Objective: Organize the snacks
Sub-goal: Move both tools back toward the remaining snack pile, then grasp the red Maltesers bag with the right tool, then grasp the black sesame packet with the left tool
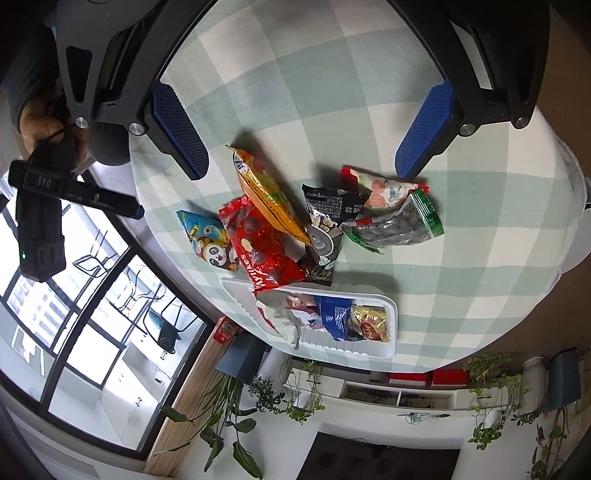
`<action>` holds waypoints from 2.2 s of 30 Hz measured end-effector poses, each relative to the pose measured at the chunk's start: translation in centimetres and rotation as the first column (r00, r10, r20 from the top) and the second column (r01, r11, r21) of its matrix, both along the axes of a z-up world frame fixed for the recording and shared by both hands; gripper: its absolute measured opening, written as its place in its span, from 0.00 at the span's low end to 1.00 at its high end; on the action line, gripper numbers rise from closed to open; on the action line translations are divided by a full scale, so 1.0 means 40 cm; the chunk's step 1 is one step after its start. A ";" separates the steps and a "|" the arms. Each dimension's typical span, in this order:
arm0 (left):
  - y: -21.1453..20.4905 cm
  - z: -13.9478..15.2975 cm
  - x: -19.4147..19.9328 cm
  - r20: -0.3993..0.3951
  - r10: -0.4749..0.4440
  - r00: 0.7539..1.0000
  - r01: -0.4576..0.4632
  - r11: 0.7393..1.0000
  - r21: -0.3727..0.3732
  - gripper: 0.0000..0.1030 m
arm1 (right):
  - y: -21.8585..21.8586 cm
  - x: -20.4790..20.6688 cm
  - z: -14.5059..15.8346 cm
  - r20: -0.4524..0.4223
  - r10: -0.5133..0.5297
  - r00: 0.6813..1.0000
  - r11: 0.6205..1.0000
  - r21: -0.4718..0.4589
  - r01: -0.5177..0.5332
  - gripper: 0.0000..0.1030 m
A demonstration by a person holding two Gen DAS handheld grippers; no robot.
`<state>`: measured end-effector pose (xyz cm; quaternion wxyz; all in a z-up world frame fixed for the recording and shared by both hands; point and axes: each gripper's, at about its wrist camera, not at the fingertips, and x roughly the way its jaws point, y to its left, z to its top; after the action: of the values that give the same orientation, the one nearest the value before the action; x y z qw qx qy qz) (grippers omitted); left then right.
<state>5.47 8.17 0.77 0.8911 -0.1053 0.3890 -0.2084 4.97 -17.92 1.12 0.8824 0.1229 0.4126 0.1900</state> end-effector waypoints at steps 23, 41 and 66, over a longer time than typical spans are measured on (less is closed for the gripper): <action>0.037 0.051 0.082 0.027 -0.014 1.000 0.012 0.998 0.069 0.87 | 0.252 0.301 -0.076 -0.140 0.076 0.987 0.966 -0.235 -0.108 0.56; -0.166 -0.057 0.381 -0.249 -0.221 0.943 0.306 0.870 0.388 0.57 | 0.195 0.266 -0.122 -0.207 0.068 0.976 0.982 -0.156 -0.102 0.40; -0.218 -0.111 0.401 -0.371 -0.287 0.883 0.447 0.755 0.480 0.30 | 0.186 0.259 -0.132 -0.233 0.076 0.970 0.990 -0.100 -0.102 0.39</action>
<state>21.50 -0.56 -3.67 0.7609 0.2078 0.5647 -0.2428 15.34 -10.49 -4.16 0.8251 0.0760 0.5264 0.1907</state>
